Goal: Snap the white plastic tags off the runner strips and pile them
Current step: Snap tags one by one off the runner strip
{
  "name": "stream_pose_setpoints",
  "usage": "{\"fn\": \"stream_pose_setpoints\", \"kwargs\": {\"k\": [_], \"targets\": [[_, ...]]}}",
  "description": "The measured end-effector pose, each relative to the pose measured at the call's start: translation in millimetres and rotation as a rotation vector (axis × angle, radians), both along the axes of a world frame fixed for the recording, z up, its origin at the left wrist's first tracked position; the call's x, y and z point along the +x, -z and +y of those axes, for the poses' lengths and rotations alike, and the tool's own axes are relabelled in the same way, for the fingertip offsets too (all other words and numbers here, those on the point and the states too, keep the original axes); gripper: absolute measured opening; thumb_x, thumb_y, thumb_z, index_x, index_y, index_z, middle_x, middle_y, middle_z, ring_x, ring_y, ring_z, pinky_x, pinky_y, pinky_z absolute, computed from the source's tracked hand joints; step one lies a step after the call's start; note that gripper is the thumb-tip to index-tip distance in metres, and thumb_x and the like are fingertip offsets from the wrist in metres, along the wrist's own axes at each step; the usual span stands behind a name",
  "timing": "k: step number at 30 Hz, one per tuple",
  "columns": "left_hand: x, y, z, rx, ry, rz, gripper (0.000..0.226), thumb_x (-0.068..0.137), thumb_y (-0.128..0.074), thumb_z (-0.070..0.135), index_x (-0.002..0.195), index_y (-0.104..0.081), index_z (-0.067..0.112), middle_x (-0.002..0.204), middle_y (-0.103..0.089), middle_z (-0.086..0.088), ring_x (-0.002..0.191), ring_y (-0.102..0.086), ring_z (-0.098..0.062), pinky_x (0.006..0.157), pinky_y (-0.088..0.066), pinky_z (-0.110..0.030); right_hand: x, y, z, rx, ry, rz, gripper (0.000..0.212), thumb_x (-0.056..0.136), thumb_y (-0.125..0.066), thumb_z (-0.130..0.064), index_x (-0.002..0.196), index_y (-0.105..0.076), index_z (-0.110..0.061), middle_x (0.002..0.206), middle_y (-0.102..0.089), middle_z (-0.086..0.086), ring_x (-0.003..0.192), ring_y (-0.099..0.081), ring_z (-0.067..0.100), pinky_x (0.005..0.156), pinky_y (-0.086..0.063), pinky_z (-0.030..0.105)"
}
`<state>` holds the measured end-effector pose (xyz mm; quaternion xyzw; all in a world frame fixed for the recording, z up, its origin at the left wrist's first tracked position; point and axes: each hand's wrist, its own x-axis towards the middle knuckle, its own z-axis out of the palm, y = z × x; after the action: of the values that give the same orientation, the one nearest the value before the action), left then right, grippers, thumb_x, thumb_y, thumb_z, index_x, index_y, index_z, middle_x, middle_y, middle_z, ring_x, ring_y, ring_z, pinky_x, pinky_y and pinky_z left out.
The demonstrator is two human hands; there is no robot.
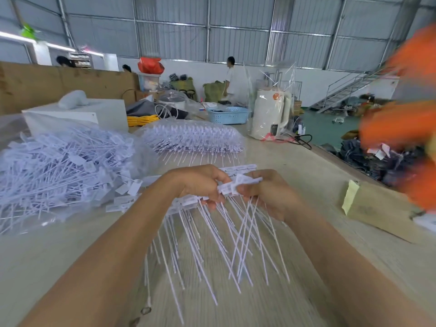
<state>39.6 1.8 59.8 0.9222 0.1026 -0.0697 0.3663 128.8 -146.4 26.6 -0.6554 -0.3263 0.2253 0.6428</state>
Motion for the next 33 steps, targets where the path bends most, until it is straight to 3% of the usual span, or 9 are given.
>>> {"fn": "stream_pose_setpoints", "kwargs": {"k": [4, 7, 10, 12, 16, 21, 25, 28, 33], "targets": [[1.0, 1.8, -6.1, 0.013, 0.037, -0.027, 0.017, 0.086, -0.06, -0.006, 0.102, -0.062, -0.005, 0.081, -0.06, -0.015, 0.058, -0.052, -0.013, 0.055, -0.043, -0.019, -4.0, 2.5, 3.1, -0.056, 0.048, -0.082, 0.024, 0.081, -0.063, 0.008, 0.064, -0.056, -0.007, 0.047, -0.056, -0.01, 0.045, -0.053, 0.004, 0.045, -0.04, 0.014], [3.1, 3.2, -6.4, -0.01, 0.056, -0.047, 0.021, 0.085, -0.061, -0.006, 0.105, -0.063, -0.009, 0.095, -0.066, -0.025, 0.055, -0.052, -0.011, 0.055, -0.044, -0.02, -7.3, 2.9, 5.5, -0.023, 0.035, -0.095, 0.021, 0.082, -0.061, 0.009, 0.064, -0.061, -0.001, 0.057, -0.063, 0.004, 0.052, -0.061, 0.015, 0.053, -0.05, 0.024], [6.0, 4.3, -1.9, -0.096, -0.006, -0.092, 0.023, 0.081, -0.068, -0.002, 0.101, -0.065, -0.013, 0.068, -0.07, -0.008, 0.049, -0.055, -0.007, 0.053, -0.044, -0.018, -7.2, -0.6, 6.6, 0.006, 0.089, -0.109, 0.022, 0.082, -0.062, 0.01, 0.065, -0.06, -0.003, 0.054, -0.063, 0.005, 0.043, -0.06, 0.012, 0.044, -0.049, 0.019], [6.9, 4.4, 3.2, -0.118, -0.056, -0.108, 0.022, 0.077, -0.074, 0.005, 0.094, -0.068, -0.009, 0.057, -0.066, -0.001, 0.051, -0.058, -0.008, 0.06, -0.044, -0.017, -5.5, -1.9, 5.9, 0.023, 0.116, -0.141, 0.019, 0.082, -0.063, 0.01, 0.069, -0.058, -0.003, 0.049, -0.061, 0.0, 0.039, -0.056, 0.008, 0.041, -0.044, 0.016], [6.0, 7.1, 10.9, -0.159, -0.032, -0.082, 0.011, 0.084, -0.068, 0.011, 0.089, -0.07, 0.002, 0.078, -0.072, -0.012, 0.071, -0.065, -0.018, 0.076, -0.053, -0.029, -1.6, 0.2, 5.1, 0.009, 0.114, -0.154, 0.011, 0.08, -0.066, 0.009, 0.088, -0.062, 0.004, 0.067, -0.064, 0.011, 0.053, -0.061, 0.015, 0.056, -0.053, 0.027], [7.7, 9.8, 9.4, -0.114, -0.104, -0.168, 0.015, 0.088, -0.062, 0.012, 0.076, -0.07, 0.007, 0.053, -0.059, 0.002, 0.063, -0.052, -0.015, 0.085, -0.041, -0.033, -2.8, -1.3, 3.6, 0.05, 0.122, -0.179, 0.024, 0.074, -0.066, 0.016, 0.065, -0.06, -0.005, 0.057, -0.061, 0.005, 0.051, -0.059, 0.014, 0.055, -0.051, 0.025], [9.5, 11.4, 9.1, -0.266, -0.153, -0.162, 0.032, 0.086, -0.06, 0.005, 0.056, -0.069, 0.013, 0.044, -0.048, -0.002, 0.044, -0.041, -0.014, 0.057, -0.035, -0.027, -4.2, -1.8, 6.6, 0.062, 0.163, -0.22, 0.03, 0.073, -0.065, 0.018, 0.059, -0.055, -0.006, 0.051, -0.058, -0.002, 0.047, -0.058, 0.009, 0.053, -0.051, 0.021], [8.0, 11.7, 12.3, -0.504, -0.142, -0.027, 0.024, 0.09, -0.05, 0.005, 0.072, -0.065, 0.004, 0.037, -0.035, 0.004, 0.032, -0.029, -0.008, 0.04, -0.025, -0.018, -6.9, -5.5, 6.6, 0.077, 0.156, -0.237, 0.018, 0.073, -0.064, 0.018, 0.073, -0.057, 0.002, 0.057, -0.056, 0.005, 0.045, -0.058, 0.004, 0.047, -0.049, 0.016], [0.7, 6.8, 25.0, -0.604, -0.028, 0.09, 0.042, 0.093, -0.037, 0.003, 0.067, -0.07, 0.001, 0.037, -0.024, 0.007, 0.031, -0.02, -0.005, 0.037, -0.012, -0.018, 7.2, -16.0, -11.2, 0.076, 0.314, -0.359, 0.023, 0.075, -0.068, 0.009, 0.072, -0.056, -0.011, 0.067, -0.056, 0.0, 0.057, -0.06, 0.006, 0.055, -0.051, 0.022]]}}
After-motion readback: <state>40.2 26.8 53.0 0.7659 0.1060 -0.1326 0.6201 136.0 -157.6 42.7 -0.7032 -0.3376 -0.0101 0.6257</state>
